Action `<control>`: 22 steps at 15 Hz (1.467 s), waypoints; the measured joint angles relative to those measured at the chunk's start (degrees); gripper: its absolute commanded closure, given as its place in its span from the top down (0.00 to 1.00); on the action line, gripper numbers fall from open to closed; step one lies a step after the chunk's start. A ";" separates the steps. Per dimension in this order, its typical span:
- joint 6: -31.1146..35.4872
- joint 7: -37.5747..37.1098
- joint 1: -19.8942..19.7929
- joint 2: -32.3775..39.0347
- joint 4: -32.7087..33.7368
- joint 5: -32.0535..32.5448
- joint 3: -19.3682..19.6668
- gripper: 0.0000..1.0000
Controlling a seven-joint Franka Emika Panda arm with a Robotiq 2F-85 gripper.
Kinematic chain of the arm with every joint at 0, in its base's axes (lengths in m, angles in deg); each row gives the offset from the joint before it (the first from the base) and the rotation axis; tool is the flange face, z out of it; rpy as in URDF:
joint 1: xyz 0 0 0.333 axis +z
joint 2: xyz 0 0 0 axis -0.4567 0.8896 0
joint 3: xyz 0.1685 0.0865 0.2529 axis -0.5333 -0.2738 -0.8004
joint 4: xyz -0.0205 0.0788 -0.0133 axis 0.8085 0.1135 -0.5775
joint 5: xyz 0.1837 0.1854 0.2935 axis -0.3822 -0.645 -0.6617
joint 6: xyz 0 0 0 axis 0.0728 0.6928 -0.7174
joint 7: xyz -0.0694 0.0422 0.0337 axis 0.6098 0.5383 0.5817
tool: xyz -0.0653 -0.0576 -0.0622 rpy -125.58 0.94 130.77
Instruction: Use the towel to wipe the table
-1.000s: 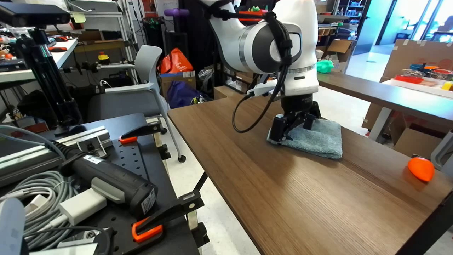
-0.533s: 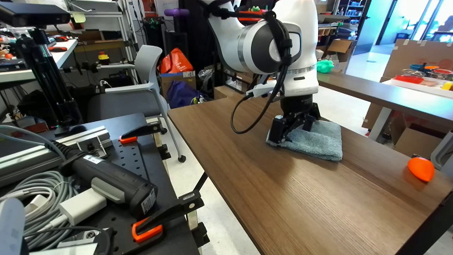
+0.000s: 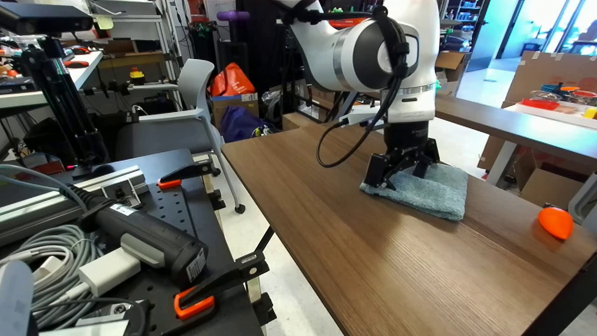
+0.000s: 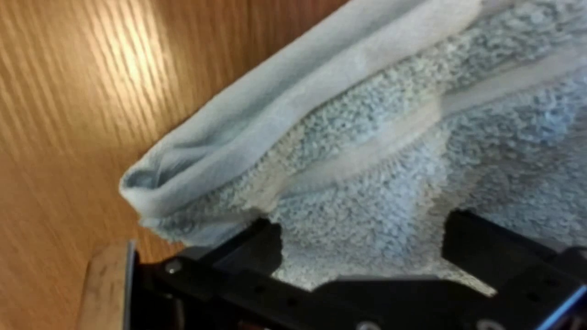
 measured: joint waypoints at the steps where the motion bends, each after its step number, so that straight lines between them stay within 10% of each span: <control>1: -1.09 -0.49 -1.16 0.67 1.46 0.00 0.02 1.00; 11: -1.31 0.73 -9.31 1.48 1.10 4.48 1.00 1.00; 22: 35.98 31.79 -16.15 -11.10 -31.97 10.62 0.77 1.00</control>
